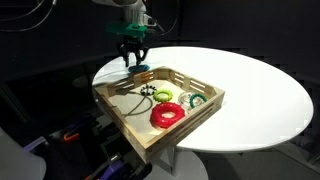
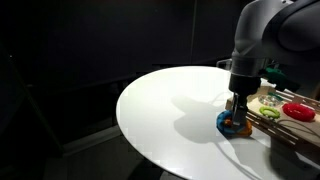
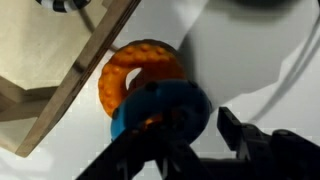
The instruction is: Remove the blue circular object from the wooden tray
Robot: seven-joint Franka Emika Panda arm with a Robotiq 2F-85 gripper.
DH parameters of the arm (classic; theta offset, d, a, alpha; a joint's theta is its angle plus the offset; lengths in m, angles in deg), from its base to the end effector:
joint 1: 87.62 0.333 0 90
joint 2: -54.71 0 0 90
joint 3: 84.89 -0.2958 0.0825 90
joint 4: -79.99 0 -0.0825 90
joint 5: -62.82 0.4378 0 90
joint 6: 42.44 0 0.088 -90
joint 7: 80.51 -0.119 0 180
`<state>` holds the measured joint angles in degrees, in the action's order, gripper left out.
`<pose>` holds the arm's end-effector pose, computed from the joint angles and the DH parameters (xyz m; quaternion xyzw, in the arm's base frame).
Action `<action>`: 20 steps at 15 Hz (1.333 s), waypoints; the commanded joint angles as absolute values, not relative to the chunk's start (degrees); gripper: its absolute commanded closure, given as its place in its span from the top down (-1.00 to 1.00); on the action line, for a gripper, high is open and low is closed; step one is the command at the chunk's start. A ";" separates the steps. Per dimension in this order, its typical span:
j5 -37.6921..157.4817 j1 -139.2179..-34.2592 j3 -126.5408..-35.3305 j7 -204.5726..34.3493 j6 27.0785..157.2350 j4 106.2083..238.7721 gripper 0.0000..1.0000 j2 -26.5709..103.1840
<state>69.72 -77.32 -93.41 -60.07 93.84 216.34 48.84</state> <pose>0.4921 0.1718 0.1966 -0.9539 -0.2919 0.0508 0.0476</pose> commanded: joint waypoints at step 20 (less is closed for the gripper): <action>60.04 -82.82 -90.23 -72.95 72.48 214.43 1.00 68.54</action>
